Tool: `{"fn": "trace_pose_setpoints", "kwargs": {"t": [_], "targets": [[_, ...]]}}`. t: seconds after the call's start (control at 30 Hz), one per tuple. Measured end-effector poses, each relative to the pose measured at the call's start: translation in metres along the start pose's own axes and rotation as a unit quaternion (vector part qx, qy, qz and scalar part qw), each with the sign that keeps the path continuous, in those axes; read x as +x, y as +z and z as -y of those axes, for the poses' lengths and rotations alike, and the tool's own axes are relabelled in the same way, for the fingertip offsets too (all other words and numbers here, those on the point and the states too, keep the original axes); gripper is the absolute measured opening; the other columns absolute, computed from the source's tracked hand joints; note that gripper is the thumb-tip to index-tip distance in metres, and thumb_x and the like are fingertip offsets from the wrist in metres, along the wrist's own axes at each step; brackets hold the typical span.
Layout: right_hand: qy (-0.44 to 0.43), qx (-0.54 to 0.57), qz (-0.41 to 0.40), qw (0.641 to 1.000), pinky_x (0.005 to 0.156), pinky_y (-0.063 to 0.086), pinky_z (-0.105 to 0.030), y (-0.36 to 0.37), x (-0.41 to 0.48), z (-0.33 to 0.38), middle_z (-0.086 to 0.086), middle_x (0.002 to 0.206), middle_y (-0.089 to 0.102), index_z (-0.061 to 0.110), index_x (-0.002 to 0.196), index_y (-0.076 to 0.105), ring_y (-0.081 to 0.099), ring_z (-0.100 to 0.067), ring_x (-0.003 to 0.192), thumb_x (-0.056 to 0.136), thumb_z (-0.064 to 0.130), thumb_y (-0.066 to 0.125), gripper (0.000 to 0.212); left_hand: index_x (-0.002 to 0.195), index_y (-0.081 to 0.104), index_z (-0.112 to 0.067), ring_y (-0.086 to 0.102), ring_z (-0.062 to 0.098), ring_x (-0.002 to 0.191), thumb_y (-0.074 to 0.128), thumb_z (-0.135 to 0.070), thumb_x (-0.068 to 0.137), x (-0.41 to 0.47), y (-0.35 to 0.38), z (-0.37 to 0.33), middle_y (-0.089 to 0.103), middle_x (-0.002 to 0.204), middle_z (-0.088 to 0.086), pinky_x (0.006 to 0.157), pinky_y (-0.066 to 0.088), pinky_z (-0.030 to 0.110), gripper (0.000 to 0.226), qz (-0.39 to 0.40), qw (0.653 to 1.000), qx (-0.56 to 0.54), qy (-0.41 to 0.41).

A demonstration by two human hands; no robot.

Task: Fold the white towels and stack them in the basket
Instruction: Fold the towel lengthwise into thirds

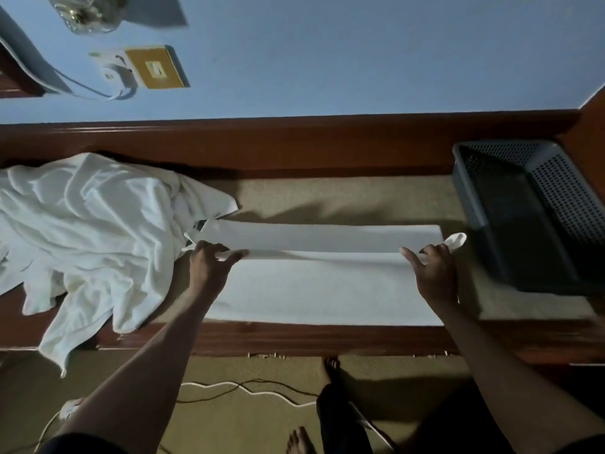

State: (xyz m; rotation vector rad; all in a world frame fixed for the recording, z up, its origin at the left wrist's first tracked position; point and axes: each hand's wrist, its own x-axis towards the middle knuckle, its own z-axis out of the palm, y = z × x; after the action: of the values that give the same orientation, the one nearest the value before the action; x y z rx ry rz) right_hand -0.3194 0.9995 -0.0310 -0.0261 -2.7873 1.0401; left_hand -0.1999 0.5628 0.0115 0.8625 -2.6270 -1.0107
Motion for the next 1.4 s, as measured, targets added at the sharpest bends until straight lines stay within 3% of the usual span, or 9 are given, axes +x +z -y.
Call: {"fn": "trace_pose_setpoints", "kwargs": {"t": [0.1, 0.17, 0.2, 0.3, 0.4, 0.63, 1.1, 1.27, 1.4], "targets": [[0.049, -0.005, -0.027, 0.998, 0.07, 0.04, -0.036, 0.007, -0.036, -0.015, -0.014, 0.082, 0.056, 0.003, 0.072, 0.058, 0.055, -0.034, 0.078, 0.088, 0.063, 0.057, 0.062, 0.07, 0.077, -0.012, 0.065, 0.026, 0.072, 0.087, -0.048, 0.076, -0.036, 0.009, 0.024, 0.064, 0.076, 0.018, 0.068, 0.044, 0.036, 0.038, -0.001, 0.999, -0.017, -0.044], [0.137, 0.015, -0.025, 0.99, 0.07, 0.037, -0.035, 0.015, -0.049, -0.024, -0.023, 0.087, 0.06, 0.0, 0.07, 0.058, 0.058, -0.039, 0.08, 0.092, 0.053, 0.065, 0.058, 0.053, 0.044, -0.011, 0.055, 0.025, 0.056, 0.079, -0.049, 0.085, -0.055, 0.021, 0.041, 0.048, 0.062, 0.021, 0.058, 0.037, 0.036, 0.061, 0.005, 0.997, -0.024, -0.076], [0.193, 0.026, -0.026, 0.981, 0.071, 0.039, -0.038, 0.021, -0.053, -0.031, -0.026, 0.089, 0.062, -0.004, 0.069, 0.061, 0.059, -0.041, 0.083, 0.094, 0.048, 0.066, 0.058, 0.055, 0.059, -0.008, 0.058, 0.026, 0.061, 0.077, -0.044, 0.089, -0.062, 0.027, 0.048, 0.056, 0.065, 0.021, 0.06, 0.037, 0.035, 0.053, 0.005, 0.995, -0.038, -0.096], [0.307, 0.048, -0.053, 0.949, 0.083, 0.045, -0.044, 0.039, -0.055, -0.055, -0.031, 0.092, 0.067, -0.006, 0.077, 0.069, 0.062, -0.044, 0.092, 0.09, 0.048, 0.07, 0.055, 0.097, 0.077, -0.005, 0.068, 0.034, 0.093, 0.076, -0.022, 0.091, -0.066, 0.046, 0.069, 0.074, 0.093, 0.016, 0.078, 0.047, 0.035, 0.018, -0.019, 0.985, -0.067, -0.16], [0.358, 0.086, -0.097, 0.925, 0.093, 0.048, -0.043, 0.043, -0.051, -0.066, -0.026, 0.104, 0.069, 0.0, 0.09, 0.07, 0.064, -0.04, 0.103, 0.083, 0.032, 0.08, 0.034, 0.118, 0.069, -0.008, 0.065, 0.032, 0.098, 0.077, -0.01, 0.083, -0.065, 0.056, 0.074, 0.069, 0.106, 0.015, 0.086, 0.05, 0.039, 0.035, -0.063, 0.963, -0.115, -0.237], [0.346, 0.147, -0.131, 0.917, 0.088, 0.043, -0.033, 0.037, -0.05, -0.078, -0.012, 0.101, 0.056, 0.015, 0.087, 0.054, 0.056, -0.024, 0.096, 0.073, -0.005, 0.081, 0.036, 0.119, 0.053, -0.013, 0.053, 0.02, 0.091, 0.082, 0.003, 0.075, -0.055, 0.054, 0.068, 0.051, 0.097, 0.007, 0.072, 0.043, 0.023, 0.055, -0.139, 0.93, -0.203, -0.272], [0.336, 0.154, -0.134, 0.92, 0.078, 0.039, -0.023, 0.025, -0.077, -0.093, -0.011, 0.099, 0.056, 0.013, 0.097, 0.054, 0.053, -0.02, 0.091, 0.074, -0.003, 0.083, 0.04, 0.138, 0.04, -0.018, 0.054, 0.029, 0.115, 0.091, -0.003, 0.069, -0.073, 0.039, 0.095, 0.046, 0.139, 0.023, 0.094, 0.048, 0.028, 0.087, -0.157, 0.916, -0.202, -0.309], [0.331, 0.112, -0.104, 0.931, 0.079, 0.042, -0.027, 0.026, -0.074, -0.092, -0.011, 0.102, 0.059, 0.013, 0.092, 0.057, 0.063, -0.03, 0.095, 0.071, -0.001, 0.085, 0.038, 0.139, 0.036, -0.015, 0.051, 0.043, 0.122, 0.091, -0.006, 0.071, -0.073, 0.038, 0.085, 0.037, 0.144, 0.027, 0.105, 0.045, 0.044, 0.088, -0.118, 0.938, -0.123, -0.303], [0.338, 0.031, -0.103, 0.935, 0.099, 0.044, -0.039, 0.013, -0.075, -0.082, -0.023, 0.131, 0.052, 0.009, 0.1, 0.062, 0.057, -0.035, 0.111, 0.077, 0.015, 0.084, 0.032, 0.144, 0.033, -0.016, 0.04, 0.042, 0.129, 0.082, -0.011, 0.072, -0.072, 0.037, 0.057, 0.031, 0.148, 0.023, 0.101, 0.036, 0.054, 0.088, -0.111, 0.961, 0.087, -0.239]]}}
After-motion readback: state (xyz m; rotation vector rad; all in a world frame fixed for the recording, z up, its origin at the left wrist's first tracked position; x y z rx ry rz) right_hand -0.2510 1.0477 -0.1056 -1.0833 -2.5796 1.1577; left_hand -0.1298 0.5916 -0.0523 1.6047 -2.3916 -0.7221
